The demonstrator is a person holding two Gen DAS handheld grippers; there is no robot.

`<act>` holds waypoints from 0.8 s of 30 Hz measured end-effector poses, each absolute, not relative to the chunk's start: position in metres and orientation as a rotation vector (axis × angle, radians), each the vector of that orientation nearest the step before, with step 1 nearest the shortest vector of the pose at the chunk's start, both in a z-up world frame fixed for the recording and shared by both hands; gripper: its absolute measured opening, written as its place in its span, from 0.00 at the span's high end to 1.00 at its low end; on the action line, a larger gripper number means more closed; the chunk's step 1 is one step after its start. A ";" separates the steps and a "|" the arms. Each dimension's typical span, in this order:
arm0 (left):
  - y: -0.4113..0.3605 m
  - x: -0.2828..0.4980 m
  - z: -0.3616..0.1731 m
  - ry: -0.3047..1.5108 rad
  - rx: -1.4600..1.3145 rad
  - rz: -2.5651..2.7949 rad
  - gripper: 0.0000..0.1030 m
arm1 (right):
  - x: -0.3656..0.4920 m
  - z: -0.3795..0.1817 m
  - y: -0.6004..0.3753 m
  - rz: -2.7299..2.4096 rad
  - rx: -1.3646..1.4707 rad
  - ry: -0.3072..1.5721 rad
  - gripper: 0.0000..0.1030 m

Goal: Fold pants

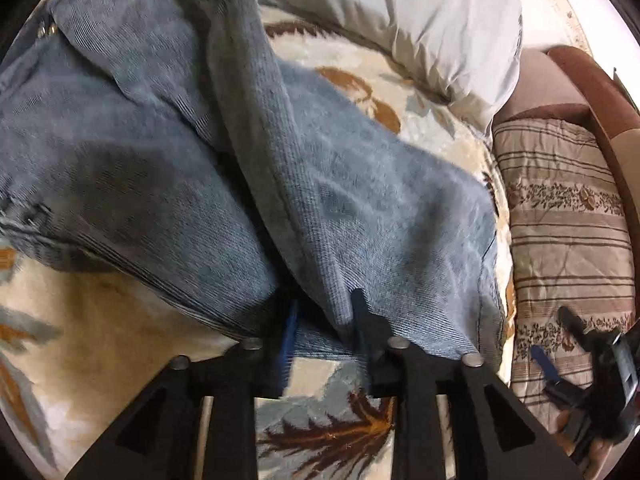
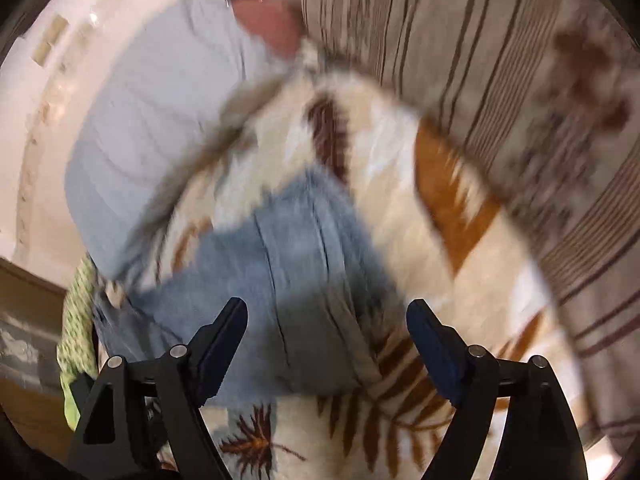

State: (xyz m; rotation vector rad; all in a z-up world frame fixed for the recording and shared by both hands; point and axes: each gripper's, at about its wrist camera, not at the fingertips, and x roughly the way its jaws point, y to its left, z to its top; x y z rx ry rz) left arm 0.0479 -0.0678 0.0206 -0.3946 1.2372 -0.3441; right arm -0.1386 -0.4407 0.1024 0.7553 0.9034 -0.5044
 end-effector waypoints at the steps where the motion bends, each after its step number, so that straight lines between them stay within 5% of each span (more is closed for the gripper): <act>1: -0.067 0.050 0.024 1.227 -0.379 -0.343 0.68 | -0.130 0.104 -0.445 -0.472 0.751 0.913 0.19; 4: -0.066 0.056 0.035 1.221 -0.327 -0.342 0.63 | -0.078 0.087 -0.462 -0.405 0.730 1.035 0.27; 7: -0.065 0.059 0.044 1.235 -0.319 -0.345 0.62 | -0.041 0.044 -0.472 -0.409 0.731 1.181 0.63; 10: -0.074 0.065 0.041 1.282 -0.320 -0.350 0.62 | -0.039 0.022 -0.473 -0.414 0.720 1.197 0.67; 15: -0.083 0.071 0.056 1.288 -0.314 -0.411 0.51 | -0.036 0.035 -0.467 -0.490 0.570 1.198 0.59; 17: -0.081 0.074 0.062 1.255 -0.308 -0.380 0.42 | -0.037 0.032 -0.474 -0.472 0.613 1.185 0.38; 19: -0.079 0.080 0.062 1.253 -0.294 -0.351 0.39 | -0.035 0.026 -0.481 -0.457 0.631 1.209 0.36; 22: -0.081 0.092 0.052 1.292 -0.258 -0.320 0.48 | -0.037 0.028 -0.481 -0.449 0.629 1.193 0.38; 24: -0.083 0.097 0.039 1.351 -0.257 -0.334 0.73 | -0.034 0.027 -0.479 -0.420 0.616 1.195 0.40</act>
